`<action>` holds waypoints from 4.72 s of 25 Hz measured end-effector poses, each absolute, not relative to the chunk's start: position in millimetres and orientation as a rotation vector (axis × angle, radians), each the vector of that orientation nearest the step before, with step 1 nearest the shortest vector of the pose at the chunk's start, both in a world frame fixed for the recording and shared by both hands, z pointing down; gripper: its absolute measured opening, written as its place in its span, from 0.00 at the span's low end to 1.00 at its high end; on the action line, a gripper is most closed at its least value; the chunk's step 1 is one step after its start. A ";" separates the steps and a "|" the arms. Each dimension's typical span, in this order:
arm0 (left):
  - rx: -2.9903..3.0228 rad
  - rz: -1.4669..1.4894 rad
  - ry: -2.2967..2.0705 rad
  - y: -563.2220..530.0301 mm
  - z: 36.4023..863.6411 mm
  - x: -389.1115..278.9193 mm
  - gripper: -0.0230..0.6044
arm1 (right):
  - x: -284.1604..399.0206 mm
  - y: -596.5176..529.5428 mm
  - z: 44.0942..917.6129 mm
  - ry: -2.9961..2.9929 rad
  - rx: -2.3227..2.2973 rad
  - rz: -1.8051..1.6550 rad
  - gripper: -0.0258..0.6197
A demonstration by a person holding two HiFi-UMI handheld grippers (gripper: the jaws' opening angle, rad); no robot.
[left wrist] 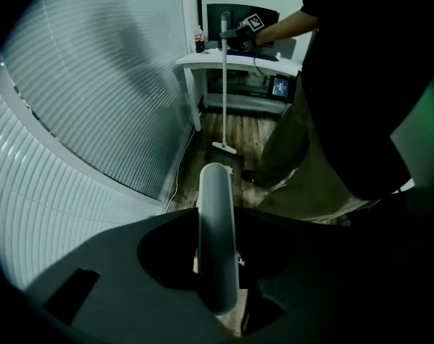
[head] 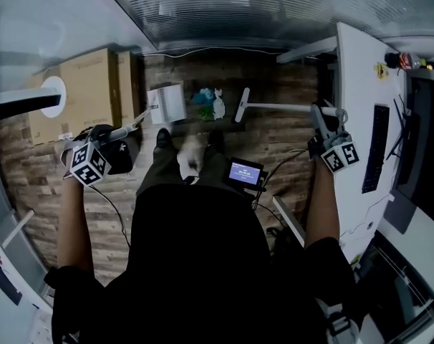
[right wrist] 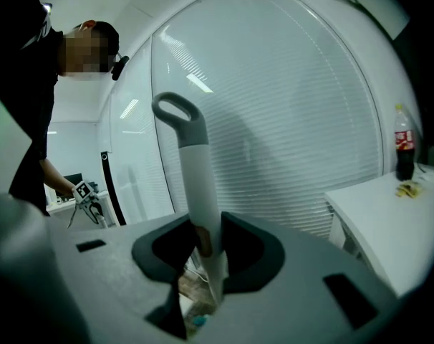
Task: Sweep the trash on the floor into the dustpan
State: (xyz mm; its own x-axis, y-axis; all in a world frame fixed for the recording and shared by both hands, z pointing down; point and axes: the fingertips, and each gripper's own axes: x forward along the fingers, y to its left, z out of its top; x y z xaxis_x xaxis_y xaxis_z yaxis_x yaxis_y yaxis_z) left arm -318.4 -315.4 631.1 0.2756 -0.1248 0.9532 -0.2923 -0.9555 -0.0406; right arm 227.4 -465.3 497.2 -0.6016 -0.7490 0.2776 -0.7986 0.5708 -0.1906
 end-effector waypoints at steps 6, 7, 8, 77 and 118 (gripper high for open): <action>2.408 1.751 -0.381 -318.4 630.4 -312.0 0.23 | 214.6 -457.6 545.1 -2.509 1.102 0.391 0.20; 2.411 1.751 -0.382 -318.5 630.3 -311.4 0.23 | 207.9 -455.8 556.5 -2.491 1.068 0.381 0.20; 2.414 1.747 -0.386 -318.5 630.1 -310.9 0.23 | 199.4 -454.4 568.2 -2.479 1.035 0.368 0.20; 2.351 1.692 -0.661 -316.3 634.8 -319.4 0.28 | -49.3 -453.6 381.0 -3.243 1.282 0.602 0.23; 2.571 -0.349 -1.584 -216.2 346.3 -175.4 0.03 | 75.0 -270.0 356.4 -2.985 1.097 0.186 0.19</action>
State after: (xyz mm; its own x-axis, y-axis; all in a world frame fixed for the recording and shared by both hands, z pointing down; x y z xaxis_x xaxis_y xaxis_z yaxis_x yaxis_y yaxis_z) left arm -175.4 -216.2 346.3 0.4319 -0.8908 -0.1409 -0.8674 -0.4531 0.2056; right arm 75.0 -270.0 356.4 -0.7622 -0.6473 -0.0012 -0.6422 0.7564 -0.1246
